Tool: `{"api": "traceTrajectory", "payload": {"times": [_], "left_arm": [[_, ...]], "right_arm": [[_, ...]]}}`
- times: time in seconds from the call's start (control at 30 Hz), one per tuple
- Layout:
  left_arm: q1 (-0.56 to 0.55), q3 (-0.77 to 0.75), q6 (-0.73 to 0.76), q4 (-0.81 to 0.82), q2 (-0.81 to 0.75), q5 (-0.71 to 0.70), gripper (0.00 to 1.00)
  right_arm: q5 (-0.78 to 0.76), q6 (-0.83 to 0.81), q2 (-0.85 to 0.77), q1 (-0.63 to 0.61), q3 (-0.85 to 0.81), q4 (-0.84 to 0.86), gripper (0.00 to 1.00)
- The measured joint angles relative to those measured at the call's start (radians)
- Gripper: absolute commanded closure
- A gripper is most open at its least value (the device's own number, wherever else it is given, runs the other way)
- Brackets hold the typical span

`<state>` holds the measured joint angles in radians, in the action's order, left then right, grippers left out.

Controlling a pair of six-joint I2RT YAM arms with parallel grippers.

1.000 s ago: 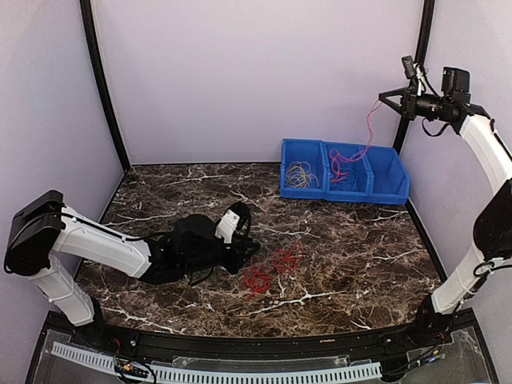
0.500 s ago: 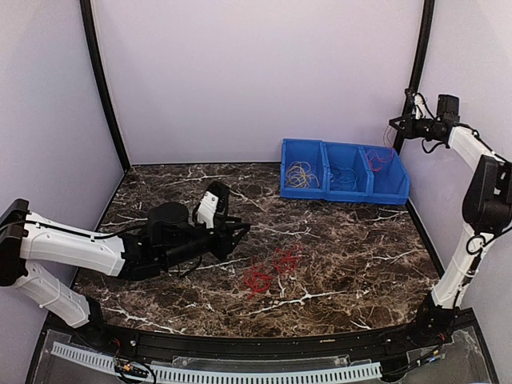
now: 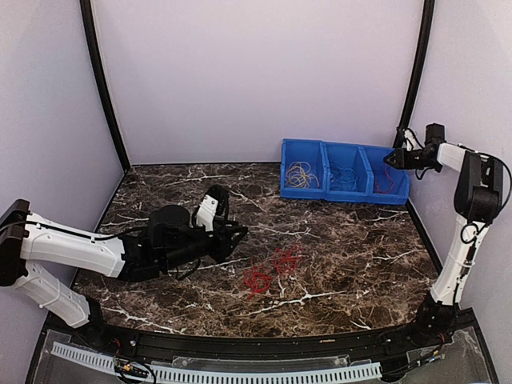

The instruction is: Untangle the cables

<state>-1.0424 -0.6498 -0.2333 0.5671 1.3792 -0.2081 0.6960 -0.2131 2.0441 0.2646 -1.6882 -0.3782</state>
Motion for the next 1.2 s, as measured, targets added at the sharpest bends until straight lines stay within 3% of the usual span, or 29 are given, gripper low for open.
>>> {"api": "traceTrajectory", "payload": {"times": [0.33, 0.5, 0.8, 1.03, 1.2], "left_arm": [[0.0, -0.002, -0.035, -0.044, 0.011, -0.019, 0.66], [0.0, -0.002, -0.089, -0.102, 0.04, -0.019, 0.63], [0.001, -0.116, -0.203, -0.203, 0.185, 0.027, 0.57], [0.001, -0.394, -0.3, -0.334, 0.391, 0.111, 0.57], [0.002, -0.489, -0.36, -0.421, 0.47, 0.131, 0.58]], "right_arm": [[-0.058, -0.024, -0.354, -0.024, 0.337, 0.065, 0.56], [0.028, -0.156, -0.464, -0.174, 0.443, 0.039, 0.56], [0.079, -0.292, -0.416, -0.531, 0.518, -0.116, 0.51], [0.071, -0.3, -0.308, -0.669, 0.505, -0.258, 0.43], [0.084, -0.294, -0.231, -0.709, 0.446, -0.361, 0.42]]}}
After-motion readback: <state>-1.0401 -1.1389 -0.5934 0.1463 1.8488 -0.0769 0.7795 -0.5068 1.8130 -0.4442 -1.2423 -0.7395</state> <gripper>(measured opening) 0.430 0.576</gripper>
